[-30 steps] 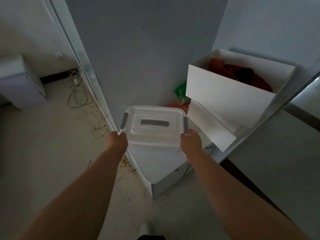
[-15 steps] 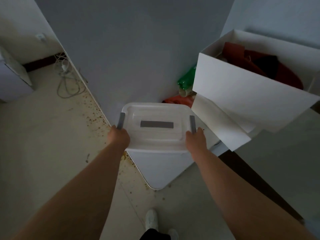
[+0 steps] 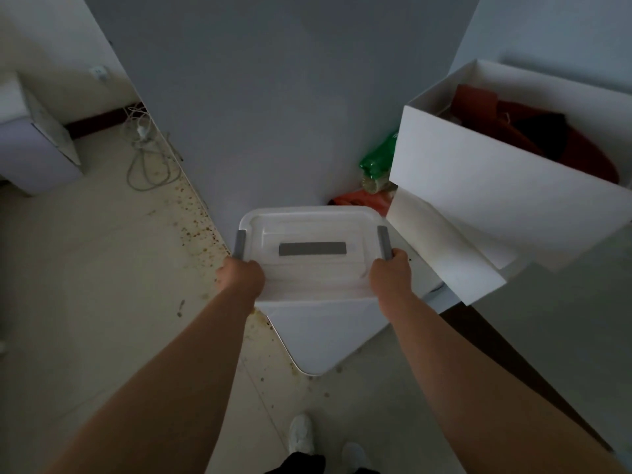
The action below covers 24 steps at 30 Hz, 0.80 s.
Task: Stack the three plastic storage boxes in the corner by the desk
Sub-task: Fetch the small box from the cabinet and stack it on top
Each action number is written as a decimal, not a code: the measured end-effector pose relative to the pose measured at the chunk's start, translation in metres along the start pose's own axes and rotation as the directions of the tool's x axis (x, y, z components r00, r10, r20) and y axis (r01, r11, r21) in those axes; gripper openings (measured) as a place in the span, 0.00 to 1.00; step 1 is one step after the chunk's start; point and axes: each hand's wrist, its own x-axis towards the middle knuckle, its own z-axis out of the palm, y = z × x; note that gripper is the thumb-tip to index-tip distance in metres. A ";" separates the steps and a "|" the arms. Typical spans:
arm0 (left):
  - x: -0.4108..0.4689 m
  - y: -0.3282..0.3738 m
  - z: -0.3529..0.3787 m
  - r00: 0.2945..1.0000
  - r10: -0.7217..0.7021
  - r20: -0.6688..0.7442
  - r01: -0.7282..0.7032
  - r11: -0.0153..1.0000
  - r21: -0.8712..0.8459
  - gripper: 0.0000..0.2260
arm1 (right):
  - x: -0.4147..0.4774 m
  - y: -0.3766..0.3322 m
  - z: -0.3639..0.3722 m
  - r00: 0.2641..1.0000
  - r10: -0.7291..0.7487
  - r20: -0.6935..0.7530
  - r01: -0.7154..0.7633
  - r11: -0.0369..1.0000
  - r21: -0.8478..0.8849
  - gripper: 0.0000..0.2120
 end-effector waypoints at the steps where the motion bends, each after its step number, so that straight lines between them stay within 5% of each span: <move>1: -0.004 -0.003 -0.002 1.000 -0.010 -0.012 0.010 1.000 -0.011 0.24 | -0.002 -0.002 -0.001 1.000 -0.011 0.008 0.011 1.000 -0.008 0.25; 15: -0.068 -0.078 -0.044 0.946 -0.219 -0.238 0.132 0.934 -0.333 0.22 | -0.050 -0.014 0.007 0.953 -0.202 0.225 0.239 0.959 -0.152 0.22; 24: -0.134 -0.162 -0.094 0.790 -0.450 -0.416 0.218 0.841 -0.496 0.22 | -0.124 -0.009 0.043 0.816 -0.322 0.480 0.463 0.861 -0.209 0.20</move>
